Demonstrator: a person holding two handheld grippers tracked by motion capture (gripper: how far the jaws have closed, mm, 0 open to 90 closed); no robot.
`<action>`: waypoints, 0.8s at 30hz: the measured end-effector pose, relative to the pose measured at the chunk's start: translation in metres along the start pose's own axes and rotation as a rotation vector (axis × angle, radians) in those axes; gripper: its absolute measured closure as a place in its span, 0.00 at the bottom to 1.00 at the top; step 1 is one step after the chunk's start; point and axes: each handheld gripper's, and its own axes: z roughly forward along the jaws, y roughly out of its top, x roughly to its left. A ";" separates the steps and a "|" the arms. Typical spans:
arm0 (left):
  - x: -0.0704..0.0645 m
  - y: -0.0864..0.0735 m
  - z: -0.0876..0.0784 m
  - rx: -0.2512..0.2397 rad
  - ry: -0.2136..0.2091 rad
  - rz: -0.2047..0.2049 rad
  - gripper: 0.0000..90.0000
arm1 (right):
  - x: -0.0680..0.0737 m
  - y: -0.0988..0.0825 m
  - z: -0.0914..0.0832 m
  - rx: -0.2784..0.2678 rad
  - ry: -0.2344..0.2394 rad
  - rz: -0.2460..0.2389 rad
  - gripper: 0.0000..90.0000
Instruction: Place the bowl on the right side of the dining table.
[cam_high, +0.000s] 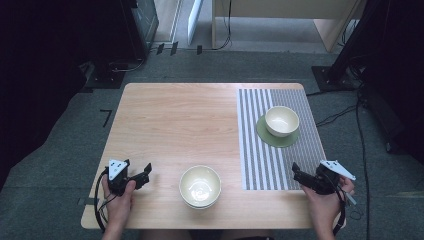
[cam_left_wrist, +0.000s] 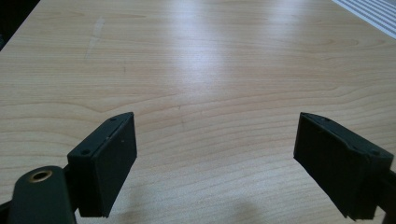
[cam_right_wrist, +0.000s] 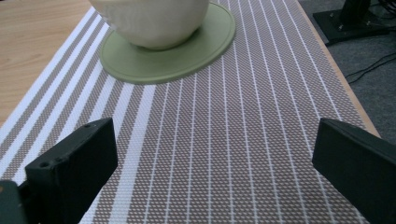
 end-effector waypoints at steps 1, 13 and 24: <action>0.000 0.000 0.000 0.000 0.000 0.000 0.14 | -0.001 -0.001 -0.001 0.000 -0.003 0.004 0.00; 0.000 0.000 0.000 0.000 0.001 0.002 0.14 | -0.019 -0.011 -0.011 0.019 -0.035 0.005 0.00; -0.001 0.000 0.000 0.001 0.004 0.006 0.14 | -0.024 -0.022 -0.014 0.071 -0.053 -0.010 0.00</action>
